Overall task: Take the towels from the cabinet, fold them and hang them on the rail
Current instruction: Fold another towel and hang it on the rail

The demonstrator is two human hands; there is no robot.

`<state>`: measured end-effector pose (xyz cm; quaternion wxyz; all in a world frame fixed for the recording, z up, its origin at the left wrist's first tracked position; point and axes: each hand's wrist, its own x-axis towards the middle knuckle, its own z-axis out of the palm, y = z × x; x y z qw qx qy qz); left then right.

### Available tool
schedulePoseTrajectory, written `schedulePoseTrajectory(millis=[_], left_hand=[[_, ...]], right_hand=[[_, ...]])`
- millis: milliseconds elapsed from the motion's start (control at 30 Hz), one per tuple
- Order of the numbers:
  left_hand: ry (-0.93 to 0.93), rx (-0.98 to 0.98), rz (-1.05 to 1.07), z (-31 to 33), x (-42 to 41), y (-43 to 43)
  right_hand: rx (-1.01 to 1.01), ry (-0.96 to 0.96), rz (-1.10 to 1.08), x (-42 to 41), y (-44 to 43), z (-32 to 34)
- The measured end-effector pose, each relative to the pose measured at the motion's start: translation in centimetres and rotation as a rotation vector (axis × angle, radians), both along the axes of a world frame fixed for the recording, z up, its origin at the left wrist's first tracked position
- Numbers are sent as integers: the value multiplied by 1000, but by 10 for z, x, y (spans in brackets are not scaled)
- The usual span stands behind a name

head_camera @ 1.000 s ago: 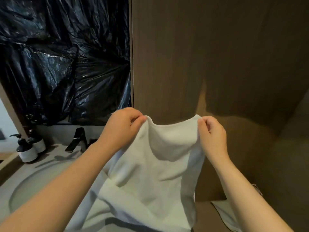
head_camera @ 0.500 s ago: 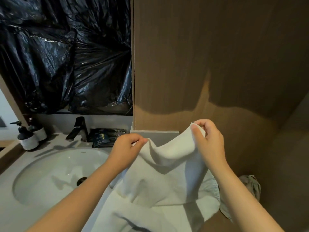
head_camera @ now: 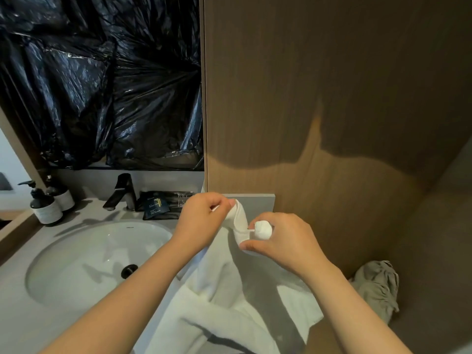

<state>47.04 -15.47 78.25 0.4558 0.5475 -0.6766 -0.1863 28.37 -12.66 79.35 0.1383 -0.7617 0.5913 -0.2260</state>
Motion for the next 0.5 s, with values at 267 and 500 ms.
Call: schedulePoseTrajectory(millis=[267, 500], left_hand=[[17, 106, -109, -16, 21, 2], [-74, 239, -149, -61, 51, 8]], right_hand=[[-149, -431, -147, -20, -14, -7], [-192, -759, -425, -35, -39, 4]])
